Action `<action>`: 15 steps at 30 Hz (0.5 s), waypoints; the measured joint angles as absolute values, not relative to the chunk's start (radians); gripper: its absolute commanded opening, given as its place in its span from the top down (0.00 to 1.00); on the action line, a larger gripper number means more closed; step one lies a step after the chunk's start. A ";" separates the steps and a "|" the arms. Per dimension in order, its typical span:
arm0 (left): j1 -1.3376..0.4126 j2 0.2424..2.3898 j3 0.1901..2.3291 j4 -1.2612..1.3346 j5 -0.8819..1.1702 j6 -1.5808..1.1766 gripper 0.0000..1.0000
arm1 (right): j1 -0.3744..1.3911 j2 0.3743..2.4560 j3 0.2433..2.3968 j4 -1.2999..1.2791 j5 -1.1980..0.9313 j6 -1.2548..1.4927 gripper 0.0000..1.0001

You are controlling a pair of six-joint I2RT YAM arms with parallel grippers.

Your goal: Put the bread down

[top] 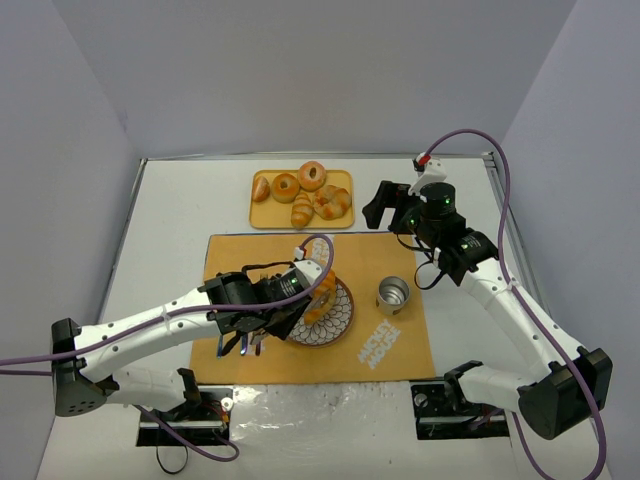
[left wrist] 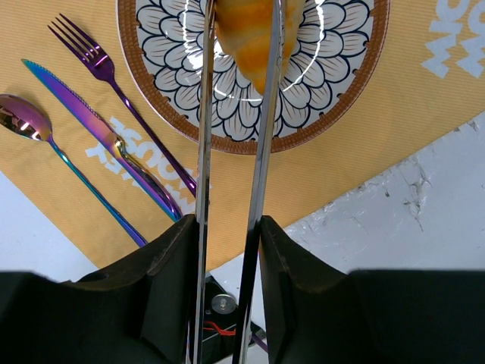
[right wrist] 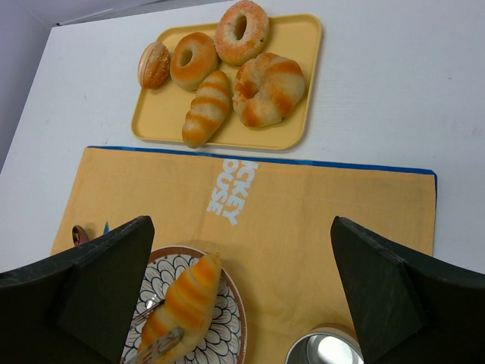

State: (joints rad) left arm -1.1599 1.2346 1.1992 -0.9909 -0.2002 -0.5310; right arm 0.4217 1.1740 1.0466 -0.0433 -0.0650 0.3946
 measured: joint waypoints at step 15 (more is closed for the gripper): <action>-1.165 1.229 1.168 -1.000 -0.203 -0.553 0.60 | 0.427 1.174 1.047 -0.043 -0.064 0.395 0.00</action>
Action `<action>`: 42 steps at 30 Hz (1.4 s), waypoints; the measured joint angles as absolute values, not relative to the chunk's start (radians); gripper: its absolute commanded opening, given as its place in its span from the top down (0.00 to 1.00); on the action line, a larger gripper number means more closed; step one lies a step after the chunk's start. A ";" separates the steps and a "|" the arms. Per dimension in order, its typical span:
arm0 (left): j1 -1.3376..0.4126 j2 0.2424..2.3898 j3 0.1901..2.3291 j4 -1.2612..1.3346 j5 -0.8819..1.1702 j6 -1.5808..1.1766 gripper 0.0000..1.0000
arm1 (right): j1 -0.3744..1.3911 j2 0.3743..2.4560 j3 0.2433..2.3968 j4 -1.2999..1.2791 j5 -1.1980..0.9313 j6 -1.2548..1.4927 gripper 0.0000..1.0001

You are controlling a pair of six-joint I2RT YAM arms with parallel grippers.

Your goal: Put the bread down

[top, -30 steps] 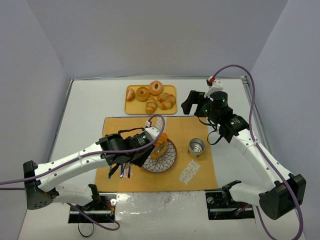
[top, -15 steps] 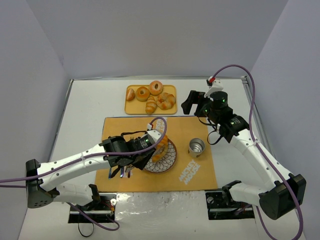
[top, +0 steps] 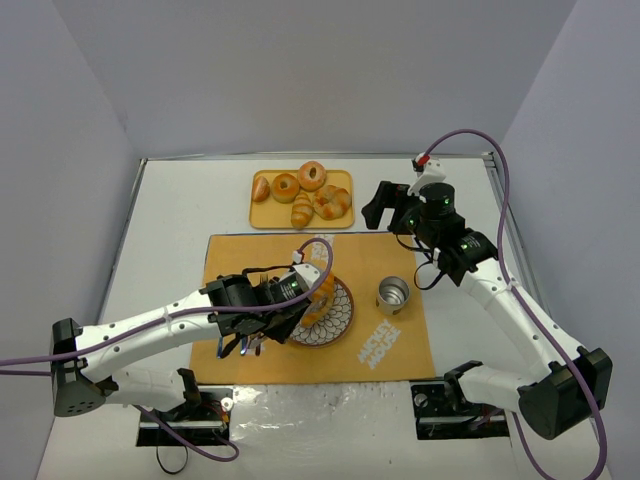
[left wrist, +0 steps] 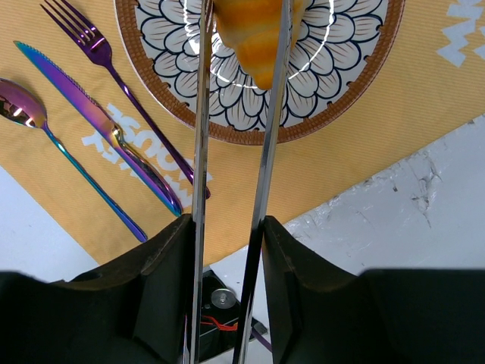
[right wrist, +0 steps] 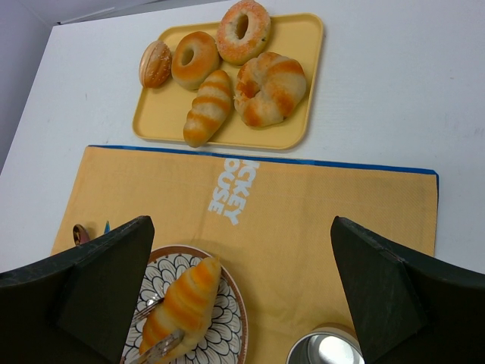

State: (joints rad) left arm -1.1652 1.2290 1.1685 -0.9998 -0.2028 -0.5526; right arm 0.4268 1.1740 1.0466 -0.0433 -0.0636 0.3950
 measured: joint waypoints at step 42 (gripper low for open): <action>-1.035 1.219 1.448 -1.138 -0.366 -0.543 0.51 | 0.434 1.174 1.047 -0.044 -0.057 0.392 0.00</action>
State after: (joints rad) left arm -1.0354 1.2185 1.4481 -1.1381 -0.3660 -0.5430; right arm 0.4339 1.1740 1.0470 -0.0437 -0.0565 0.3920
